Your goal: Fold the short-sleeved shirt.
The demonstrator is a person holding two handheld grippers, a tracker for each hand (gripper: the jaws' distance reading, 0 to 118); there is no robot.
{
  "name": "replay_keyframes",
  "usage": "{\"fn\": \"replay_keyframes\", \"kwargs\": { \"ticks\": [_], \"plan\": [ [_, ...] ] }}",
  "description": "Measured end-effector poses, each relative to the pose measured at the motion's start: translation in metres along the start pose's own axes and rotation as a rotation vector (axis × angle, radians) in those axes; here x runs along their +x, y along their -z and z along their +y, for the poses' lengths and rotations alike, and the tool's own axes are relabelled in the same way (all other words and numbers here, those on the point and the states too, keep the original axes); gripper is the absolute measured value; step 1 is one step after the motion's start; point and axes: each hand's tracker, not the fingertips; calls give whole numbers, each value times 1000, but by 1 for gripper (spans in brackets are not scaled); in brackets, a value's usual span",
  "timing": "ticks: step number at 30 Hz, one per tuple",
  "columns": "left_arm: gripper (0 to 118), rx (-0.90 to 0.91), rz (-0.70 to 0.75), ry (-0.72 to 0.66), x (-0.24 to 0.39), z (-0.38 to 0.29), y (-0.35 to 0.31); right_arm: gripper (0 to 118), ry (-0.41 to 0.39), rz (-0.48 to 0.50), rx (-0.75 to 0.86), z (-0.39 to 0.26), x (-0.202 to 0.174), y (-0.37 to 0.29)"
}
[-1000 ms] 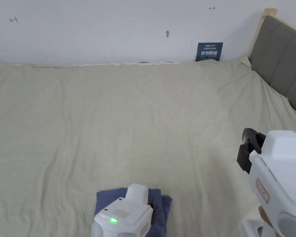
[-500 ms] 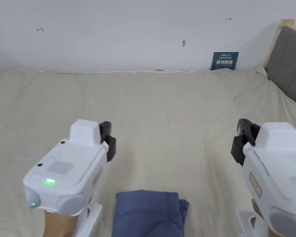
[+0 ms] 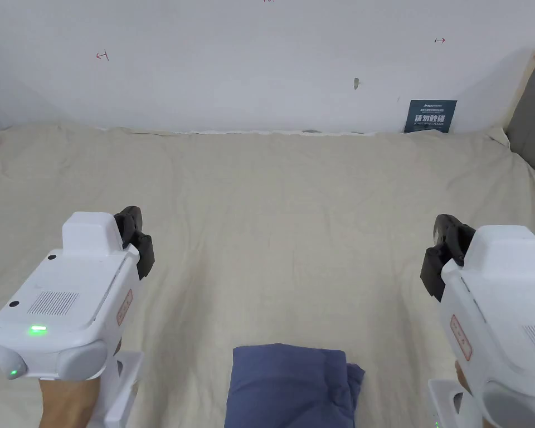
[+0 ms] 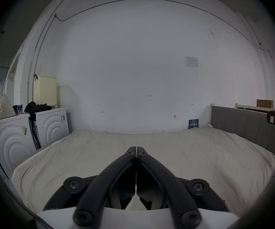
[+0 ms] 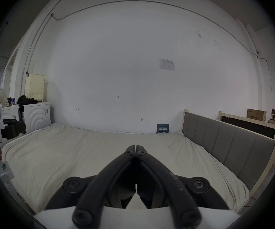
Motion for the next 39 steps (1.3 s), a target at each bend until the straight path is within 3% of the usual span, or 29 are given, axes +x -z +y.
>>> {"fn": "replay_keyframes", "kwargs": {
  "ticks": [8,17,22,25,28,29,31,33,34,35,39],
  "plan": [
    [0,-24,6,-8,2,-7,-3,1,40,70,-146,-59,-27,14],
    [0,-65,-7,-21,-3,-19,6,1,-37,155,-493,-197,-80,38],
    [0,-122,-15,-30,-9,-42,11,1,-18,169,-583,-236,-92,46],
    [0,-208,-42,-62,-9,-55,17,1,2,171,-672,-260,-96,51],
    [4,-378,-118,-172,-10,-76,26,1,-43,162,-607,-259,-101,48],
    [9,-443,-148,-213,-9,-85,29,1,-60,167,-609,-258,-101,48],
    [38,-583,-198,-299,-5,-107,36,1,-45,176,-606,-259,-97,47],
    [93,-737,-282,-420,0,-129,44,1,-22,188,-605,-260,-93,47],
    [111,-807,-301,-470,8,-136,44,1,-19,190,-606,-259,-93,47],
    [117,-862,-324,-521,12,-147,48,1,-19,193,-608,-259,-92,48],
    [118,-995,-394,-533,28,-178,59,1,-5,203,-621,-257,-89,49]
  ]
}}
